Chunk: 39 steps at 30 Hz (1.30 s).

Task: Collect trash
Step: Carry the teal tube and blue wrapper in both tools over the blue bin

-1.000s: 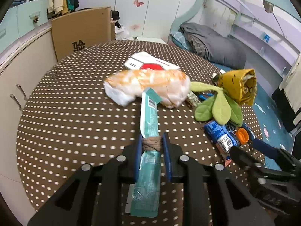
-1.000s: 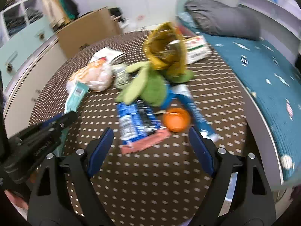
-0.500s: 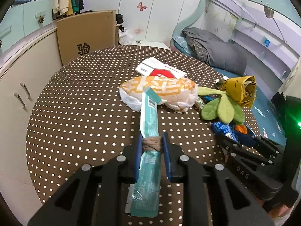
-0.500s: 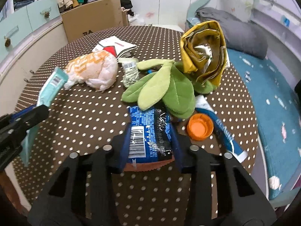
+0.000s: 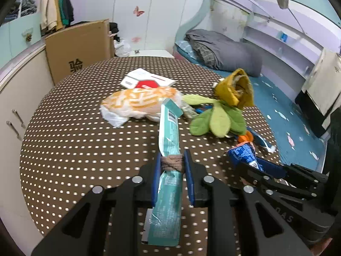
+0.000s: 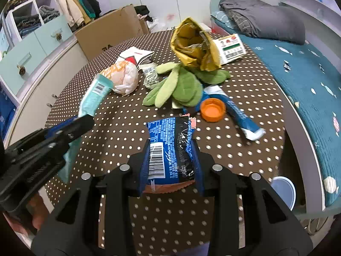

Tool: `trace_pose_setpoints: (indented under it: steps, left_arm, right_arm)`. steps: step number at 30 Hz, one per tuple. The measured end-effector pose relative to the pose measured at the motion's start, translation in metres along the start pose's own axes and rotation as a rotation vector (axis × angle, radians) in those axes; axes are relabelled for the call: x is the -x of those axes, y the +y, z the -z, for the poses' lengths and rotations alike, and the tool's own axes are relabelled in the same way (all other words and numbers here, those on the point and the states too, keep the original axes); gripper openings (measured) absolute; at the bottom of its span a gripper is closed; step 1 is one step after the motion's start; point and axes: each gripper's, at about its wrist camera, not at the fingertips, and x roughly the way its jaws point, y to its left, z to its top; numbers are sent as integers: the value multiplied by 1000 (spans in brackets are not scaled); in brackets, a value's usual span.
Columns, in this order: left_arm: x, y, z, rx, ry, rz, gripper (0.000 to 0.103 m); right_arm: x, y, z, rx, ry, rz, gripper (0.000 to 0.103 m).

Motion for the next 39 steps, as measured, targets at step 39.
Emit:
trace_pose_setpoints:
  steps: [39]
  left_arm:
    - [-27, -223, 45, -424, 129, 323, 21]
  right_arm:
    - [103, -168, 75, -417, -132, 261, 35]
